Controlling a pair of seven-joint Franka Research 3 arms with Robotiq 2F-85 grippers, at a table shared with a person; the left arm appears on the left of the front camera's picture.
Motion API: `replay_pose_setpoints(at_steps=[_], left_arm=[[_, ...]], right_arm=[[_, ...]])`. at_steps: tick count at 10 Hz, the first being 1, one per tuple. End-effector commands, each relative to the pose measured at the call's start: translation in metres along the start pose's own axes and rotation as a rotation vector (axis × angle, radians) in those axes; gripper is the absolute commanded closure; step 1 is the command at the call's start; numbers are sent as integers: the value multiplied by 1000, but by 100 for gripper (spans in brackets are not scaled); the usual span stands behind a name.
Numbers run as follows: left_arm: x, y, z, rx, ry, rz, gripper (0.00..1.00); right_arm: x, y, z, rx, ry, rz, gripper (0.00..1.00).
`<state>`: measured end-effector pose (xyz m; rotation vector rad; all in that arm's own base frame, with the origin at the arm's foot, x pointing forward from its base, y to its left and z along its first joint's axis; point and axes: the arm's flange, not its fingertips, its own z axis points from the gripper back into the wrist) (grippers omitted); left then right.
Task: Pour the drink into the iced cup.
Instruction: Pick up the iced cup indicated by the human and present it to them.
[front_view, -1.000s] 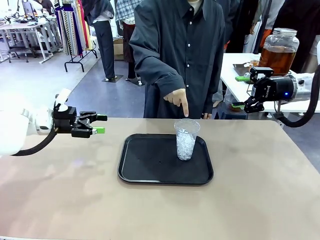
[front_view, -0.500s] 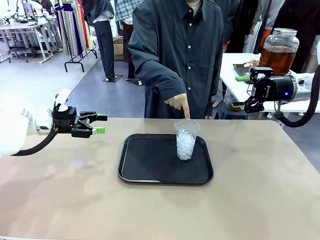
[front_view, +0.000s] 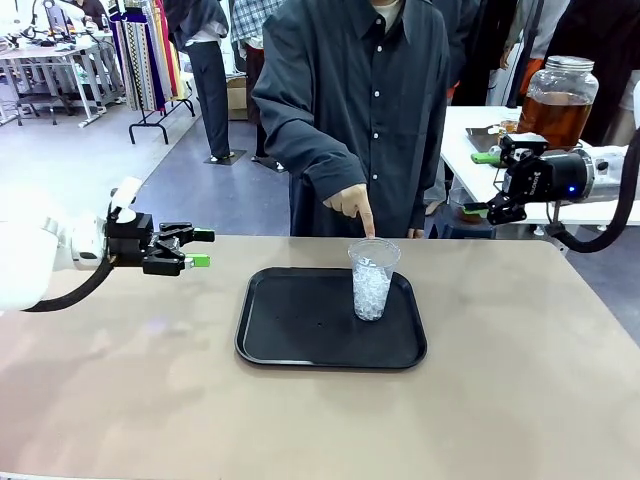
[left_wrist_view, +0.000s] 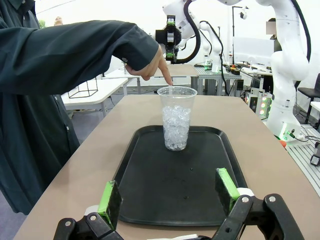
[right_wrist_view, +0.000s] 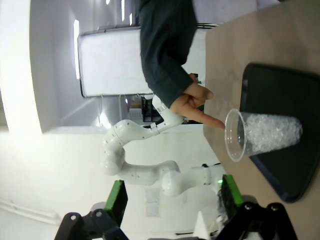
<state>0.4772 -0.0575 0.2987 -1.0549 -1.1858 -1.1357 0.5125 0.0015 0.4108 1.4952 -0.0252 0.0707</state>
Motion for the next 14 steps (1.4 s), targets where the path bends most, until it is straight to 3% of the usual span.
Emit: replay_pose_setpoints(at_steps=[1, 3, 5, 7, 11, 14], left_arm=[[1, 1, -1, 1, 5, -1, 0], [1, 1, -1, 1, 5, -1, 0], [1, 1, -1, 1, 5, -1, 0], [1, 1, -1, 1, 5, -1, 0], [1, 1, -1, 1, 5, -1, 0], [1, 1, -1, 1, 5, -1, 0]], right_arm=[[-9, -4, -1, 8, 17, 274, 0], [-18, -9, -2, -34, -15, 527, 0], [-21, -9, -2, -75, -75, 646, 0], [-11, -7, 1, -41, -32, 592, 0], [-15, -12, 1, -55, -42, 609, 0], [-18, -36, -11, -94, -80, 1057, 0]])
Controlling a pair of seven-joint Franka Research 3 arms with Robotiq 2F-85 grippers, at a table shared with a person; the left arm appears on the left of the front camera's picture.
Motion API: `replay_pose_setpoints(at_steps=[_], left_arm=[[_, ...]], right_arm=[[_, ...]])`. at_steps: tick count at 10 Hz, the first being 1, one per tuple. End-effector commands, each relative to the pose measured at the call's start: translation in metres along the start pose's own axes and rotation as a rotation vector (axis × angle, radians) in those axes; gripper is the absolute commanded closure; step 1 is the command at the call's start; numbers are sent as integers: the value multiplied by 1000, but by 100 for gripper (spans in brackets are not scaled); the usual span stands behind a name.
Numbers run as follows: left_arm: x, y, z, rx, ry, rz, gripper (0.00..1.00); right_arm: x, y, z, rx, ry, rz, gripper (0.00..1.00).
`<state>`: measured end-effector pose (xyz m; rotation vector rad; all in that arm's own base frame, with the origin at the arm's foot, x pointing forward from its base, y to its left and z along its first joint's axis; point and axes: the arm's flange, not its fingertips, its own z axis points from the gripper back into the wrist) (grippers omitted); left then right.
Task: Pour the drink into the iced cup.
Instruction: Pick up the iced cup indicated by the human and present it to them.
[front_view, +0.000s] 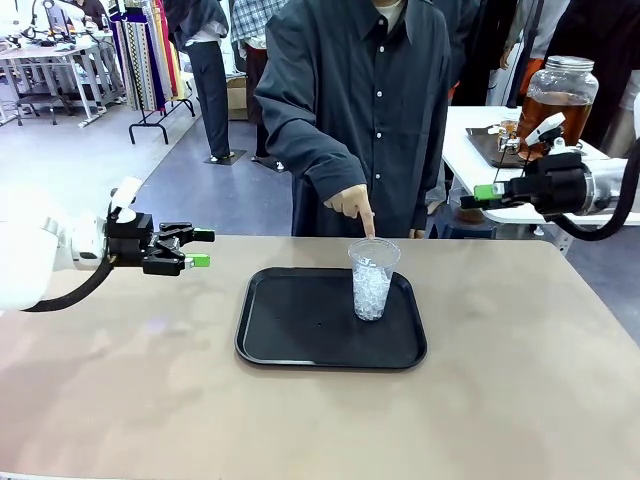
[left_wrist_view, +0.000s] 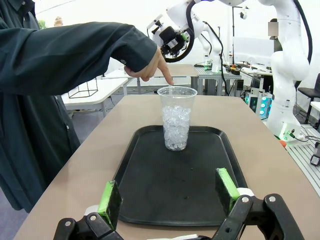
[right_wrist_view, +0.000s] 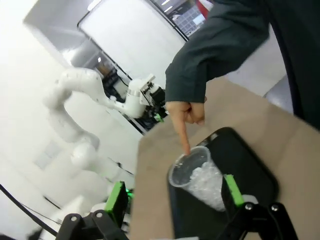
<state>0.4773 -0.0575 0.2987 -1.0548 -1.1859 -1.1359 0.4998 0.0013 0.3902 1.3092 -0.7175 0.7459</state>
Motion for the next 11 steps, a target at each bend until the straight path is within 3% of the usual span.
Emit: replay_pose_setpoints(at_steps=[1, 6, 8, 9, 11], left_arm=[[1, 1, -1, 1, 5, 0, 0], [1, 1, -1, 1, 5, 0, 0], [1, 1, -1, 1, 5, 0, 0], [1, 1, -1, 1, 5, 0, 0], [1, 1, -1, 1, 5, 0, 0]], right_arm=[[-25, -10, -14, -25, -4, 285, 0], [-74, -21, -43, -64, -46, 563, 0], [-88, -23, -49, -84, -61, 575, 0], [-89, -22, -44, -55, -44, 508, 0], [-83, -22, -42, -51, -39, 550, 0]])
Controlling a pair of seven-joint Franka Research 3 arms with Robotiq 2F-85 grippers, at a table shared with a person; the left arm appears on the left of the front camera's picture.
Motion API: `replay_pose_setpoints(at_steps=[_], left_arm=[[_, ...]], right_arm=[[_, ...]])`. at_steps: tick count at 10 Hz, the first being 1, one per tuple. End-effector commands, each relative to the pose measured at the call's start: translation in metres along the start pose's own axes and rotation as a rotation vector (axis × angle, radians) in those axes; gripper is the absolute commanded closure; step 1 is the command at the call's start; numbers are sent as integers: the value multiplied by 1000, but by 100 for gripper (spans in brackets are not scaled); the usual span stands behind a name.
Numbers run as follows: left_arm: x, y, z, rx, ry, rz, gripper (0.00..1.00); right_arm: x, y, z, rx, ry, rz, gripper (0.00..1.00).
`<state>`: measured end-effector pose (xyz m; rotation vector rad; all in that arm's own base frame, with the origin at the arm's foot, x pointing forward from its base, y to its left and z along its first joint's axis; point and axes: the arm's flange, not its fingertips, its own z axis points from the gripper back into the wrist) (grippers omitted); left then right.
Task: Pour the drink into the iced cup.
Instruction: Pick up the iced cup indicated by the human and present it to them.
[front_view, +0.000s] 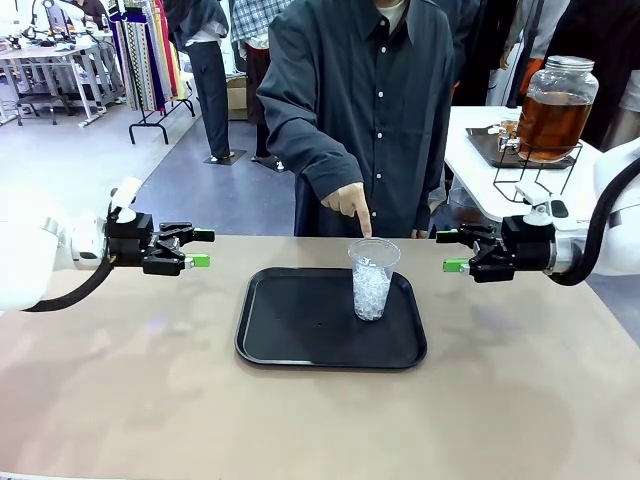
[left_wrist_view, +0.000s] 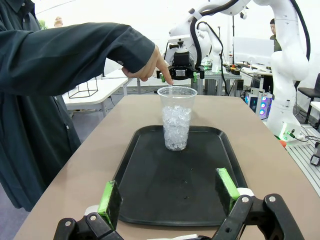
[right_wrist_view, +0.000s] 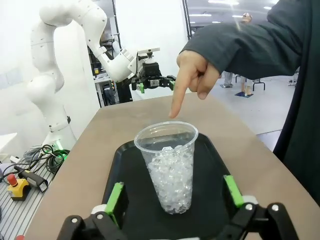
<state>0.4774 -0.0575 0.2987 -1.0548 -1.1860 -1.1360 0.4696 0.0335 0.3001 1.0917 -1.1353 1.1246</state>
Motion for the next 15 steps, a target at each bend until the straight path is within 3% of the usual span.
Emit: replay_pose_setpoints(at_steps=[1, 15], left_arm=[[1, 1, -1, 1, 5, 0, 0], [1, 1, -1, 1, 5, 0, 0]], right_arm=[[5, -2, 0, 0, 0, 11, 0], [-59, -5, -83, 7, -53, 16, 0]])
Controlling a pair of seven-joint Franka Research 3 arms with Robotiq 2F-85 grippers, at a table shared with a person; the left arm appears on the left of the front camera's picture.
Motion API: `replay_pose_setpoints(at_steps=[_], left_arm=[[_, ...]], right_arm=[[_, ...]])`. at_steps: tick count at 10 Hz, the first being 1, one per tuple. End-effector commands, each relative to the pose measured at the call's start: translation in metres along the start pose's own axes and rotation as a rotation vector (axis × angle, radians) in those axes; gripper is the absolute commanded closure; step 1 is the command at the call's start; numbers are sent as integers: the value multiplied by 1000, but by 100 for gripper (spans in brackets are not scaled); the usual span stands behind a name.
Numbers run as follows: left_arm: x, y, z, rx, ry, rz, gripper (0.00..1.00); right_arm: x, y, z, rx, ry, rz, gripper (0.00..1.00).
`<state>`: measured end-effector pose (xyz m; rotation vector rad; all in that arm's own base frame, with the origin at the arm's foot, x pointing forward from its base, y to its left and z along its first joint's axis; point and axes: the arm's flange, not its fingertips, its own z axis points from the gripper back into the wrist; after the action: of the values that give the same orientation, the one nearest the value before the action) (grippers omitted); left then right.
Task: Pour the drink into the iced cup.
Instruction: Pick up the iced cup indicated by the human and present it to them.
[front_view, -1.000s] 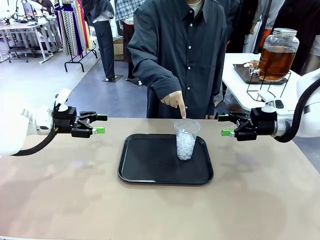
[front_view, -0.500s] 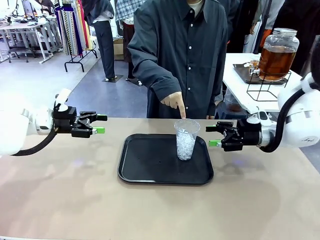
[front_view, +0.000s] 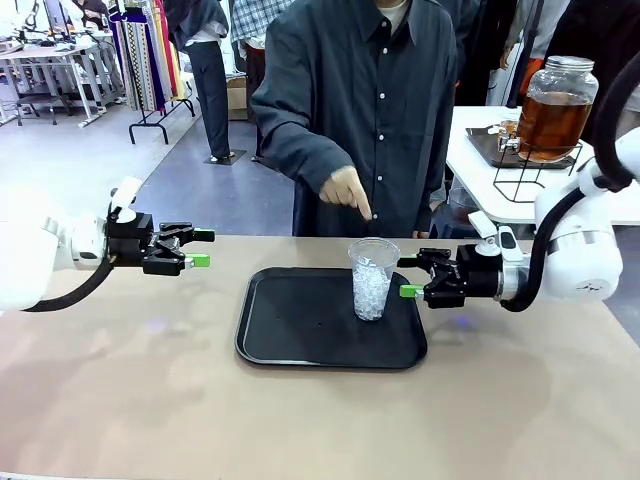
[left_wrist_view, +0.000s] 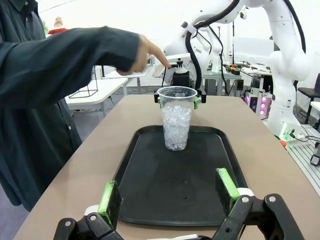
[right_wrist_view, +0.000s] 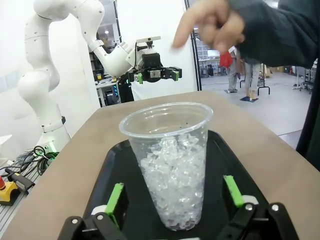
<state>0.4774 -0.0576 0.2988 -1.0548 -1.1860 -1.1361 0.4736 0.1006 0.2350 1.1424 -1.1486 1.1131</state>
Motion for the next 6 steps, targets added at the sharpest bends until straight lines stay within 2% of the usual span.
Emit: replay_pose_setpoints(at_steps=[1, 6], left_arm=[[1, 1, -1, 1, 5, 0, 0], [1, 1, -1, 1, 5, 0, 0]], right_arm=[[-3, -5, -13, -1, -15, 19, 0], [-5, 0, -29, 38, -10, 14, 0]])
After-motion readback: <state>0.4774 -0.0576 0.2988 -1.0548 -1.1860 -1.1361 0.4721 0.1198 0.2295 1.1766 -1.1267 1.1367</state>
